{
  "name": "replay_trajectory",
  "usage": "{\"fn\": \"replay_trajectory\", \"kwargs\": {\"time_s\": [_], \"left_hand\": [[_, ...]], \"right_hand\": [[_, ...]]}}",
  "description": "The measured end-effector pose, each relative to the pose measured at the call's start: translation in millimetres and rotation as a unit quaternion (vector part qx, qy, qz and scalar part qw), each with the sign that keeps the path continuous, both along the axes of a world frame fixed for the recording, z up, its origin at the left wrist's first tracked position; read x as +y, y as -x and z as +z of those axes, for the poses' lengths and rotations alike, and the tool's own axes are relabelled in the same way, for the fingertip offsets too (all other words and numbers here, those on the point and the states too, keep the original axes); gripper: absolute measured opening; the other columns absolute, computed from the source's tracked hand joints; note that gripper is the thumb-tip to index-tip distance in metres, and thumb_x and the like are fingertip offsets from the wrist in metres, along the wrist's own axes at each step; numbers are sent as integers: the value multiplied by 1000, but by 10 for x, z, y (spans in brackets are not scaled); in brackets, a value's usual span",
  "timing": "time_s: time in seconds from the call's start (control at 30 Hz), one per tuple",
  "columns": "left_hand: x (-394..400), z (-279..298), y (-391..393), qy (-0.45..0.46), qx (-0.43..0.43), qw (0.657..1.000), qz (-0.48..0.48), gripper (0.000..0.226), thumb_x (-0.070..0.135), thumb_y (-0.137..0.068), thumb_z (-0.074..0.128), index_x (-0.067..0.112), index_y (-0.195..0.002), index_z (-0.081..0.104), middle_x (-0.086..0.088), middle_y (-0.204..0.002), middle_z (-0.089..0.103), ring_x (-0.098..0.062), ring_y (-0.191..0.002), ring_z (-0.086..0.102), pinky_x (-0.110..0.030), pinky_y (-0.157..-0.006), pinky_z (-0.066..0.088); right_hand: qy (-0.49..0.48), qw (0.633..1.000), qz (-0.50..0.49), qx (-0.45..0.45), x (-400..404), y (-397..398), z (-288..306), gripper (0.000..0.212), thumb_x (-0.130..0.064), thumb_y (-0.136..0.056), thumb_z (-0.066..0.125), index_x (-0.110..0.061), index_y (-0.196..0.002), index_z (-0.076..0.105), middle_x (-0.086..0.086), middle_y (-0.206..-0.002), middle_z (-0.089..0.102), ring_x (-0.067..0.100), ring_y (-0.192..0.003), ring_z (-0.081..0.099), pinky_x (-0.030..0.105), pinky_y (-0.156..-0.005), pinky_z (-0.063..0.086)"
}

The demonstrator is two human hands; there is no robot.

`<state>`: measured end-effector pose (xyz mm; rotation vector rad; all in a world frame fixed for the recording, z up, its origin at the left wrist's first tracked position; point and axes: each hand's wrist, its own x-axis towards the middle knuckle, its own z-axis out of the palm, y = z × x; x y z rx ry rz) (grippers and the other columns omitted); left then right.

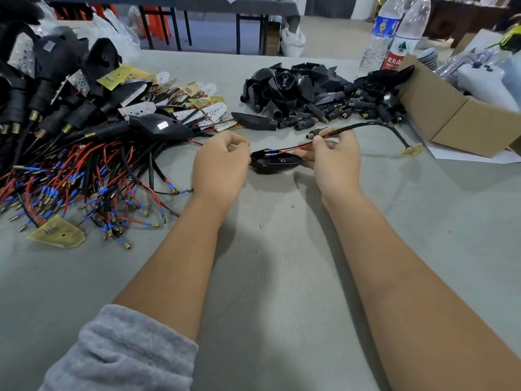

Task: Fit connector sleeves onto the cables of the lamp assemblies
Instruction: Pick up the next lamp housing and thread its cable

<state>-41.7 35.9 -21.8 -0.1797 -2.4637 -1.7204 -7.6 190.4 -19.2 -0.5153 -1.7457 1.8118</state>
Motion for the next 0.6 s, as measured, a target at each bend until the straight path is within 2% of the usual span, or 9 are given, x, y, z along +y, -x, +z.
{"fn": "replay_trajectory", "kwargs": {"time_s": [0.07,0.13,0.2,0.27,0.33,0.4,0.47,0.53,0.6], "left_hand": [[8,-1,12,20,6,1000,-18,25,15,-82,53,29,-99,64,10,-96,64,-10,-90,61,-28,-77,50],[25,7,7,61,-6,997,-50,40,21,-75,55,28,-114,60,8,-113,60,-18,-111,56,-39,-96,48],[35,5,-8,113,-20,991,-69,52,33,-67,56,32,-119,57,13,-109,59,-19,-116,55,-43,-103,43],[41,-24,-12,158,-3,984,-79,48,36,-72,66,36,-120,59,17,-100,58,-15,-113,57,-43,-106,40],[40,-51,-9,154,19,984,-92,45,31,-76,75,33,-120,63,18,-94,58,-11,-105,60,-39,-103,42],[35,-58,-15,140,36,985,-98,48,23,-74,79,29,-120,64,20,-85,56,-6,-86,59,-27,-88,48],[38,-48,-9,137,58,985,-84,45,17,-75,78,27,-116,63,17,-78,55,-5,-73,55,-25,-73,46],[27,-42,6,121,60,990,-47,36,16,-76,77,28,-106,60,17,-78,55,-7,-72,53,-27,-72,44],[0,-40,20,101,54,993,-11,32,16,-76,78,28,-96,57,19,-78,55,-7,-76,53,-26,-72,42]], "right_hand": [[-38,999,-18,2,14,-9,-2,20,-5,-99,46,-21,-88,46,6,-88,69,8,-63,71,24,-63,58],[-71,997,-28,-2,22,-10,1,20,-7,-98,47,-23,-87,47,4,-87,71,7,-65,70,27,-65,55],[-81,996,-28,-7,26,-4,5,20,-8,-97,49,-24,-86,48,2,-86,71,8,-68,71,30,-68,56],[-105,994,-27,-16,18,7,1,19,-10,-96,53,-25,-84,52,0,-88,72,11,-78,71,32,-76,55],[-137,990,-28,-20,-4,9,-2,15,-13,-93,57,-26,-85,57,-4,-87,72,10,-84,68,28,-79,52],[-145,989,-30,-12,-30,6,3,13,-14,-91,59,-25,-84,59,-8,-81,69,7,-82,66,22,-77,49],[-134,991,-26,4,-47,6,11,18,-13,-91,59,-27,-81,58,-6,-80,68,11,-83,67,24,-78,51],[-116,993,-17,20,-52,0,23,19,-11,-94,57,-26,-82,56,-2,-82,67,15,-80,69,26,-72,54],[-88,995,0,35,-48,-10,33,17,-8,-96,54,-22,-86,56,3,-85,68,11,-71,69,25,-64,54]]}}
